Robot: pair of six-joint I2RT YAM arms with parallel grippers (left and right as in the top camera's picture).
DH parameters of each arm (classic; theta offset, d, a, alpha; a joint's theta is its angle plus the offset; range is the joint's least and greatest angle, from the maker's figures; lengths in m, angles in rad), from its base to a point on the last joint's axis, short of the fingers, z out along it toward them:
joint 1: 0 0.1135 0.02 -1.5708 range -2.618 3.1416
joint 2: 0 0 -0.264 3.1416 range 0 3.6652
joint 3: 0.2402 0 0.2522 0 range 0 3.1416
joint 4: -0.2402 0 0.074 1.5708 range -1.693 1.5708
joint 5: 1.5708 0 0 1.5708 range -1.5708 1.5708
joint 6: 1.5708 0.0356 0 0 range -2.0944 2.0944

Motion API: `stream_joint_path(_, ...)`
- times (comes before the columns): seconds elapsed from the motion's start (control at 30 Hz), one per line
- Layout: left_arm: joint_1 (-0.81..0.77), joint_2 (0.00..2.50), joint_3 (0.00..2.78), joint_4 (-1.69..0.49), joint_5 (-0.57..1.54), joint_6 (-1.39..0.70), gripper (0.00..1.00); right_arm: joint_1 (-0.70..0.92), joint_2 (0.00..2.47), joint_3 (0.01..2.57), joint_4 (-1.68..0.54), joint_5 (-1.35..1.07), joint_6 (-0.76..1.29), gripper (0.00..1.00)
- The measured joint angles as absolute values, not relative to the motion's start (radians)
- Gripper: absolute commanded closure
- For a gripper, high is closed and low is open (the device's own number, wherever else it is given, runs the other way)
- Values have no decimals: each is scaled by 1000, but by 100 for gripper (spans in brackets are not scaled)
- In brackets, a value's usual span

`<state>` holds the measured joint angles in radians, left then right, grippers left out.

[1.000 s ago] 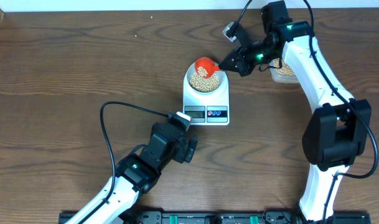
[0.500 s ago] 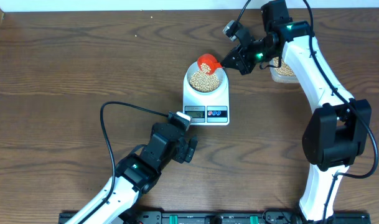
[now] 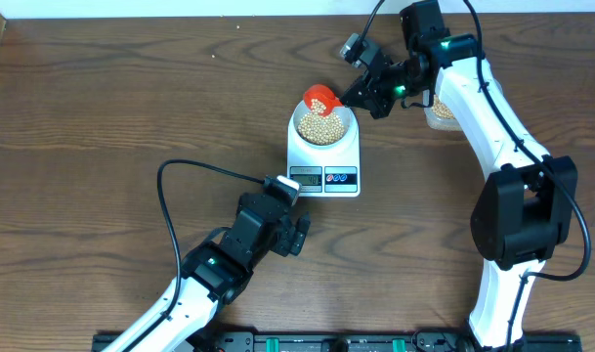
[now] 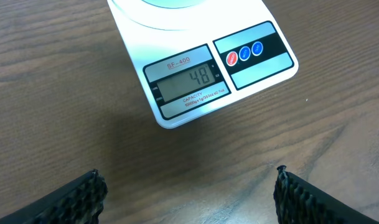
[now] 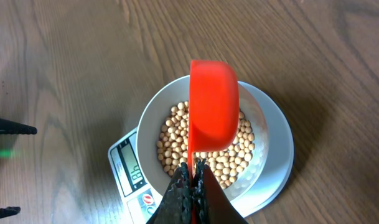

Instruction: Scoop item into bowl and weigh 50g on scale

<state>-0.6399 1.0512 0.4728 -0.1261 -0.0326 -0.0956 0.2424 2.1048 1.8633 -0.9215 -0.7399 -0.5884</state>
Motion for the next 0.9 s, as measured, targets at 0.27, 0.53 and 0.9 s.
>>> stream_joint_path(0.27,-640,1051,473,-126,-33,-96,12,236,2105,1863,-931,-778,-588,99)
stream_joint_path(0.53,-640,1051,473,-126,-33,-96,12,203,2105,1863,-937,-855,-587,99)
stream_joint_path(0.9,-640,1051,473,-126,-33,-96,11,184,2105,1863,-937,-902,-585,99)
